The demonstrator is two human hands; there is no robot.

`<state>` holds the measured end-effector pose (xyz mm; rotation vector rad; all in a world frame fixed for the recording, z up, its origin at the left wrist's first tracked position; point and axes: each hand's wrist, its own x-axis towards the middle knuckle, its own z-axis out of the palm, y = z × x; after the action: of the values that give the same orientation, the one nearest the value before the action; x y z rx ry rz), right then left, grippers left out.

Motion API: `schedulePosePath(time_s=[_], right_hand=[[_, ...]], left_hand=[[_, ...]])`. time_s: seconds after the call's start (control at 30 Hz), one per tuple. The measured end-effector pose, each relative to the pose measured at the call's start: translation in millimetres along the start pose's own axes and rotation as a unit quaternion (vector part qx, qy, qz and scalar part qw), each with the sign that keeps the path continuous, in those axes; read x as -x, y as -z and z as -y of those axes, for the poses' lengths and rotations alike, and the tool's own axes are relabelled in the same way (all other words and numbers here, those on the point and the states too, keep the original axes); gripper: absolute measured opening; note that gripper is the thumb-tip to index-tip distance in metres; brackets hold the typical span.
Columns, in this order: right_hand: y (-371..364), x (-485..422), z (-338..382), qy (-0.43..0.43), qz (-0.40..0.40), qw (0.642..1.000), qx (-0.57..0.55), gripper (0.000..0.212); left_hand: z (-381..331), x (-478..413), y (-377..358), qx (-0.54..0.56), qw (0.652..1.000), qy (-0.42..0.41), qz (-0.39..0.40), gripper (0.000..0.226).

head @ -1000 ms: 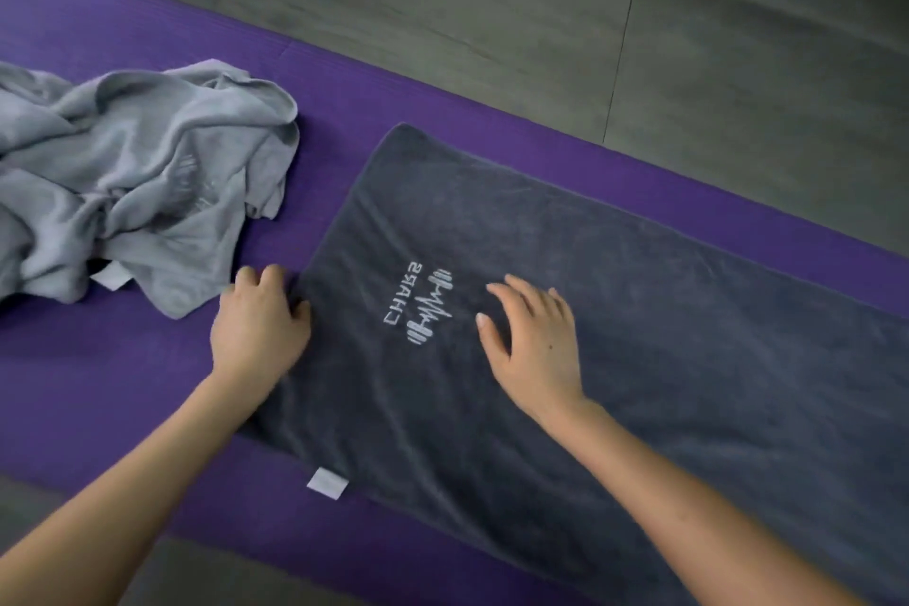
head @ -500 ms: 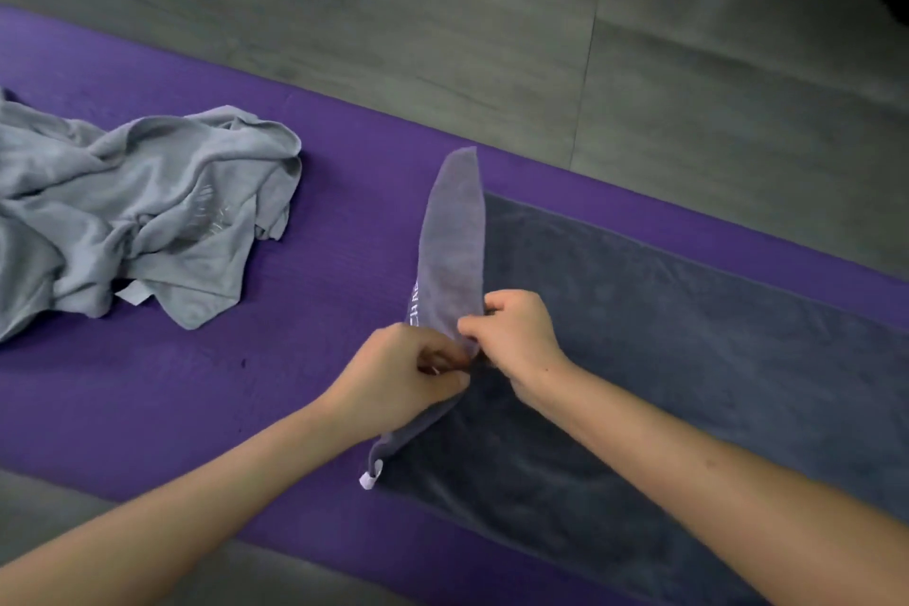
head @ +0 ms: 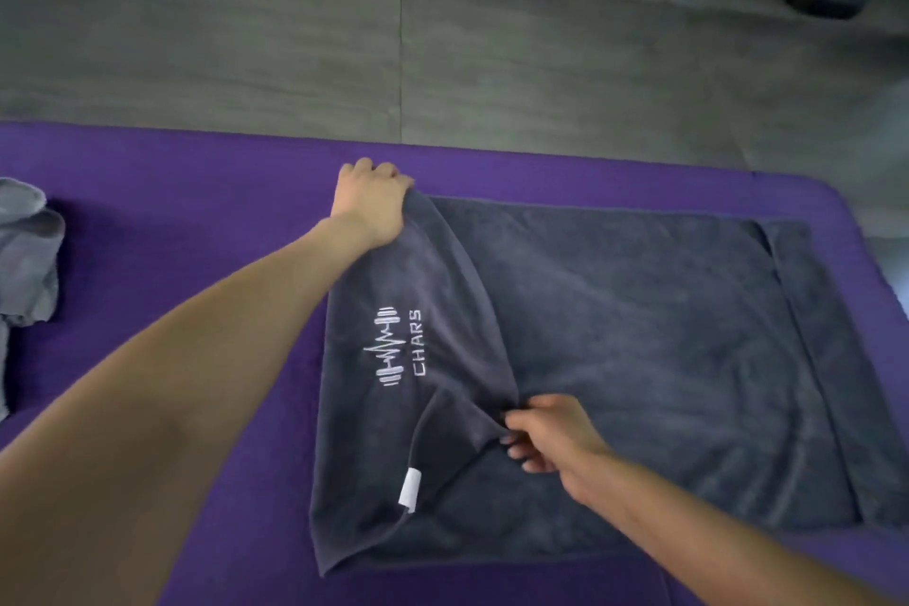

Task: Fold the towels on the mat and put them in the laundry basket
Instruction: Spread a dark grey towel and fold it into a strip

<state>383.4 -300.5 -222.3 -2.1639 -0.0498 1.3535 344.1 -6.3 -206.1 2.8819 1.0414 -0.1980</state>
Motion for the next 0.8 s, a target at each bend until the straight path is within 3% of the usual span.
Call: schedulePosePath(time_s=[0.17, 0.33, 0.4, 0.47, 0.53, 0.6, 0.7, 0.8], right_hand=[[7.9, 4.3, -2.1, -0.021, 0.051, 0.998, 0.011, 0.01], [35.1, 3.9, -0.1, 0.044, 0.015, 0.998, 0.052, 0.014], [52.8, 9.1, 0.0, 0.073, 0.019, 0.996, 0.053, 0.015], [78.6, 18.3, -2.7, 0.087, 0.035, 0.994, 0.057, 0.012], [113.8, 30.2, -10.7, 0.091, 0.039, 0.993, 0.072, 0.011], [154.7, 43.8, -22.6, 0.086, 0.027, 0.992, 0.092, 0.013], [219.3, 59.4, -40.2, 0.077, -0.002, 0.992, 0.103, 0.023], [272.9, 61.0, -58.7, 0.09, -0.046, 0.994, 0.033, 0.024]], left_hand=[[-15.1, -35.3, -14.6, -0.132, 0.989, -0.012, 0.064, 0.027], [-23.3, -36.5, -0.4, -0.114, 0.993, -0.009, -0.011, 0.017], [-33.1, -33.2, 14.8, -0.036, 0.999, -0.025, -0.023, 0.017], [-50.9, -31.4, 36.3, 0.128, 0.991, -0.043, 0.008, 0.02], [-75.9, -32.4, 59.6, 0.315, 0.946, -0.045, 0.064, 0.022], [-108.1, -35.1, 81.7, 0.435, 0.896, -0.036, 0.085, 0.022], [-166.5, -52.9, 111.8, 0.471, 0.877, -0.047, 0.081, 0.023], [-227.8, -74.6, 130.5, 0.45, 0.889, -0.057, 0.069, 0.01]])
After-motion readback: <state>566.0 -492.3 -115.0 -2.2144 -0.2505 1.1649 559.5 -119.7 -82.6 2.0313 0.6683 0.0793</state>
